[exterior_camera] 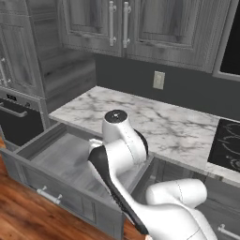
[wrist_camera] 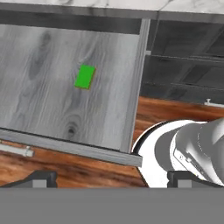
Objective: Restock the sink supplies by placing the sponge and soap dispenser on the counter and next to the sink. Make sure the soap dispenser is upright.
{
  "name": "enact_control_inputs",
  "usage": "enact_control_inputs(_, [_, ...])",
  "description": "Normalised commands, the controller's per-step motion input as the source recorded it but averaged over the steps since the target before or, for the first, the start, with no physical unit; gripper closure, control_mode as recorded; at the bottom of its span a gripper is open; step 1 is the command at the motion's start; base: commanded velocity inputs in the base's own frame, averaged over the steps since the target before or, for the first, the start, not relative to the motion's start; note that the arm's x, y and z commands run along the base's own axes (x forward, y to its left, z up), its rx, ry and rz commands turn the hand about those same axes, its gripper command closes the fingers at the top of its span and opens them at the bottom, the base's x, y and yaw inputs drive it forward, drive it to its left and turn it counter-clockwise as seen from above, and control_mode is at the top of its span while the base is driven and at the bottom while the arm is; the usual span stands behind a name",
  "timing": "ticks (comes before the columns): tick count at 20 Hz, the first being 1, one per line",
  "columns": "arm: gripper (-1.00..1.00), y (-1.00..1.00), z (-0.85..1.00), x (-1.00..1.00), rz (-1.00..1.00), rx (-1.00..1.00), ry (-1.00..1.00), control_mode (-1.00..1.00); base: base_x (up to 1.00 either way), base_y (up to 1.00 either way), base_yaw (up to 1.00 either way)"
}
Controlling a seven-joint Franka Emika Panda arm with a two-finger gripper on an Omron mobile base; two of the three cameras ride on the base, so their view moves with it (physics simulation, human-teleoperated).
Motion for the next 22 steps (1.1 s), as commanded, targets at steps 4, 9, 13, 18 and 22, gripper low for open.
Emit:
enact_control_inputs(4, [-1.0, -0.02, -0.3, 0.36, -0.02, 0.08, 0.0, -1.0, 0.0, 0.0, 0.0])
enact_control_inputs(9, [-1.0, -0.21, -0.4, 0.22, 0.0, 0.1, 0.0, -1.0, 0.0, 0.0, 0.0])
enact_control_inputs(13, [-1.0, -0.26, -0.46, 0.06, 0.0, 0.07, 0.0, -1.0, 0.0, 0.0, 0.0])
enact_control_inputs(18, [-1.0, -0.22, -0.36, 0.04, 0.0, 0.01, 0.0, -1.0, 0.0, 0.0, 0.0])
enact_control_inputs(22, [-1.0, -0.17, -0.24, 0.25, -0.01, 0.0, 0.01, -1.0, 0.0, 0.0, 0.0])
